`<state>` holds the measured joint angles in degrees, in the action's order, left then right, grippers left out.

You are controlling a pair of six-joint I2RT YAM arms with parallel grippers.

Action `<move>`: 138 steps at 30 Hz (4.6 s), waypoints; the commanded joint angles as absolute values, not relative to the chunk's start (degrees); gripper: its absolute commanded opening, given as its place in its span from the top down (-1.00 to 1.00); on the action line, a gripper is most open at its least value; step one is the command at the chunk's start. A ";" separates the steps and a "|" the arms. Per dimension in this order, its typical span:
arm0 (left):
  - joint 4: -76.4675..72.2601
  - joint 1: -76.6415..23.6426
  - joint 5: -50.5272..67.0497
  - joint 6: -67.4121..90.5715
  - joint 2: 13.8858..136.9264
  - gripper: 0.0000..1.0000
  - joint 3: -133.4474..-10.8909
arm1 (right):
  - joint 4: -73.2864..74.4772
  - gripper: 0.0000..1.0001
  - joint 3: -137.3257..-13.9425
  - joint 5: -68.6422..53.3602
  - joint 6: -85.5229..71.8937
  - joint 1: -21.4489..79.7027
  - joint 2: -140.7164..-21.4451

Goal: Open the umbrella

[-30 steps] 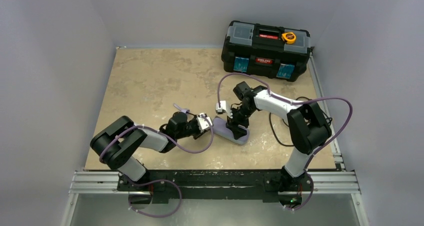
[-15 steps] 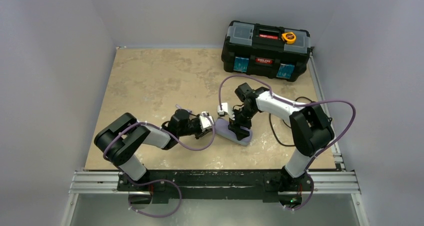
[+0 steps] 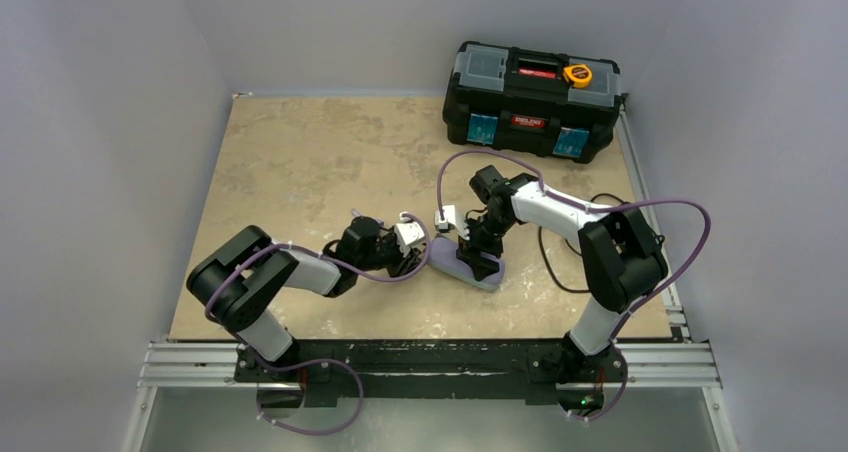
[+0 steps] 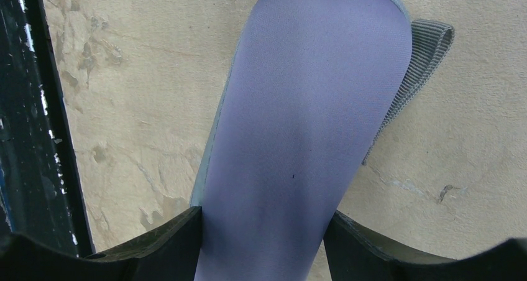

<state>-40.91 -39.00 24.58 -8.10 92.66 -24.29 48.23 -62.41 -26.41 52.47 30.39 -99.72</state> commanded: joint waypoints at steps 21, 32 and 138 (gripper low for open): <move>-42.10 -39.34 32.68 -0.54 85.68 1.00 -23.04 | 51.41 0.26 -58.37 -17.64 49.08 29.95 -106.92; -39.68 -41.63 30.66 5.81 88.61 1.00 -26.29 | 54.08 0.51 -67.04 -27.22 34.06 29.97 -111.35; -60.00 -38.35 26.35 -11.11 101.91 0.67 -28.52 | 39.13 1.00 -64.93 -21.54 10.39 34.09 -104.42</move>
<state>-52.40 -38.46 22.76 -4.91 99.79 -27.44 39.90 -67.20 -24.47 3.22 32.95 -103.33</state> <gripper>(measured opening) 0.207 0.578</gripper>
